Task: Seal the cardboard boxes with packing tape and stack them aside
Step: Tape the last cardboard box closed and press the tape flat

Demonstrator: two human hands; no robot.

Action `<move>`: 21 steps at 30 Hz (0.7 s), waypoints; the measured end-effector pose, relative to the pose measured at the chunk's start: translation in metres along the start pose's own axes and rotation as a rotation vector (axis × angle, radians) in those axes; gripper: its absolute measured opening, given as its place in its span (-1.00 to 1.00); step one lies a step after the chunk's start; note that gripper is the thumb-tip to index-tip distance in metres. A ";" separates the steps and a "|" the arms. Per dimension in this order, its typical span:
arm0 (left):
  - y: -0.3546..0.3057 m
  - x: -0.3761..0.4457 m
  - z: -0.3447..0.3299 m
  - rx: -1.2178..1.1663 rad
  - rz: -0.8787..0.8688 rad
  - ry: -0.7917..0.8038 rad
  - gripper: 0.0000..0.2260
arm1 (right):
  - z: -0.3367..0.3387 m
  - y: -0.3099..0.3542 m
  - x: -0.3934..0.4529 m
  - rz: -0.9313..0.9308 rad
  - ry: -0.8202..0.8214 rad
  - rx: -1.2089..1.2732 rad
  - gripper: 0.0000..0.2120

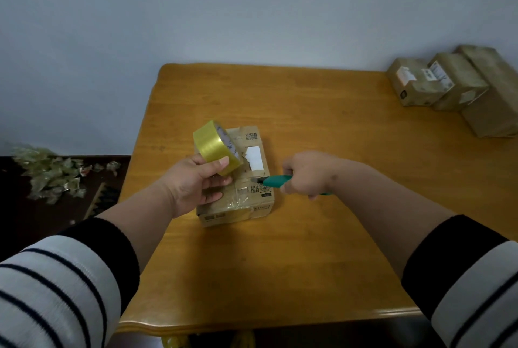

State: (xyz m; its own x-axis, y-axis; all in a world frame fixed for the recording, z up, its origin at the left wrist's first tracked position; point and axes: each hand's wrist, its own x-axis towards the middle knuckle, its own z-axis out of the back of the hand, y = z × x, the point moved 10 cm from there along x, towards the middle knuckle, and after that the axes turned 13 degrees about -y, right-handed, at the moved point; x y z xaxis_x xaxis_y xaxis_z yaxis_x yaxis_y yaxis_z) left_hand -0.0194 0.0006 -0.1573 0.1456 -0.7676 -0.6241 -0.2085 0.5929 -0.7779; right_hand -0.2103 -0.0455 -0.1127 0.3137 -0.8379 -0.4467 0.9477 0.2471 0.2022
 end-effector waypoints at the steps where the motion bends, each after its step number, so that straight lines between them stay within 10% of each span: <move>1: 0.000 0.000 0.000 -0.001 0.002 0.005 -0.53 | 0.001 -0.003 0.000 -0.009 0.008 0.011 -0.85; 12: 0.003 0.003 0.006 -0.096 0.052 -0.006 -0.53 | -0.024 -0.061 0.002 -0.392 -0.050 0.889 -0.83; 21: 0.005 0.003 0.014 -0.176 0.053 -0.017 -0.65 | -0.097 -0.061 0.030 -0.373 -0.134 0.198 -0.66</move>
State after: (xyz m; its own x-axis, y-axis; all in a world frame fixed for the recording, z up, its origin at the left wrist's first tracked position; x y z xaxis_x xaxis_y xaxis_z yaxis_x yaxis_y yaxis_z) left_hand -0.0067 0.0045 -0.1642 0.1462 -0.7310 -0.6665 -0.3818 0.5799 -0.7197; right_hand -0.2530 -0.0384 -0.2234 -0.0708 -0.9111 -0.4062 0.9609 -0.1716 0.2174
